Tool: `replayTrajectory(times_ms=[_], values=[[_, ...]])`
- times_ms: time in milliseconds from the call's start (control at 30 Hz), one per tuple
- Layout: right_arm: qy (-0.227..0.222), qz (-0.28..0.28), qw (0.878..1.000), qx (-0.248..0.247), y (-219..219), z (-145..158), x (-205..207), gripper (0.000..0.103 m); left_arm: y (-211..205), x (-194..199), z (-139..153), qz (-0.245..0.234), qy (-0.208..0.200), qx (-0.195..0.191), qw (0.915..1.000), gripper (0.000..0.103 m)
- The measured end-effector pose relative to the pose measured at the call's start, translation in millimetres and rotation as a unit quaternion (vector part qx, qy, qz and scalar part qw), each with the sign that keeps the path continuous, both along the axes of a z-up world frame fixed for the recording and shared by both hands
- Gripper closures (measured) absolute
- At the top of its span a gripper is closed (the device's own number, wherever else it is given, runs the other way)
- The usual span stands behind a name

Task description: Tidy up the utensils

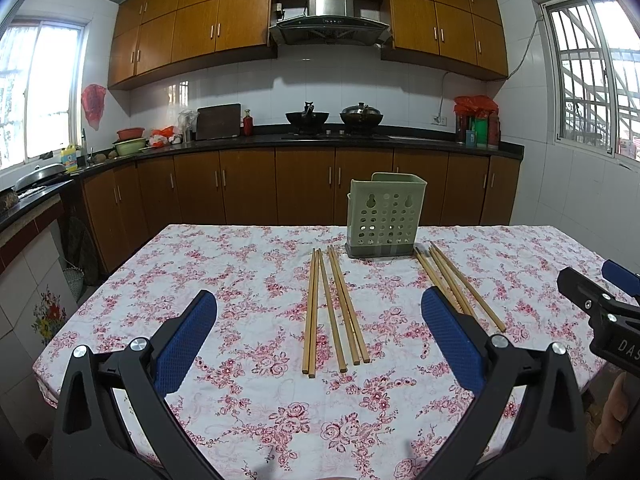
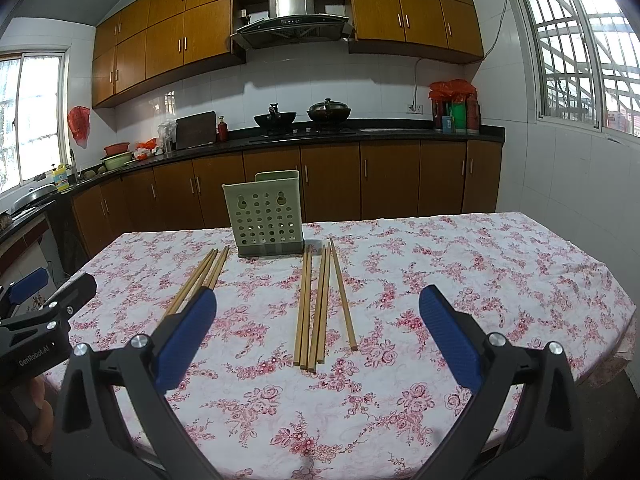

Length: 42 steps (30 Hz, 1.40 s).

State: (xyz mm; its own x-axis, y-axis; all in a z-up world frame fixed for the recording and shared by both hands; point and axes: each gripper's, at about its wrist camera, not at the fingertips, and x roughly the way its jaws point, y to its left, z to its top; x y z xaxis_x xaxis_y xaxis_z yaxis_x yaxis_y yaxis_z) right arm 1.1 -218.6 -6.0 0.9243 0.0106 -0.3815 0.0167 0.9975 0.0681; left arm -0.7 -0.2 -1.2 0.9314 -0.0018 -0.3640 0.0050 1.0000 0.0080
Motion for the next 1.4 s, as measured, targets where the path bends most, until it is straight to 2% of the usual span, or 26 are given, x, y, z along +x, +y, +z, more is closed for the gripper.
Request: replayTrajectory(times_ms=[1400], values=[[0.004,-0.001,1.0,0.002,2.0,1.1,3.4,0.004,3.5,-2.8,-5.6,0.006,0.006,0.003,1.0,0.002]])
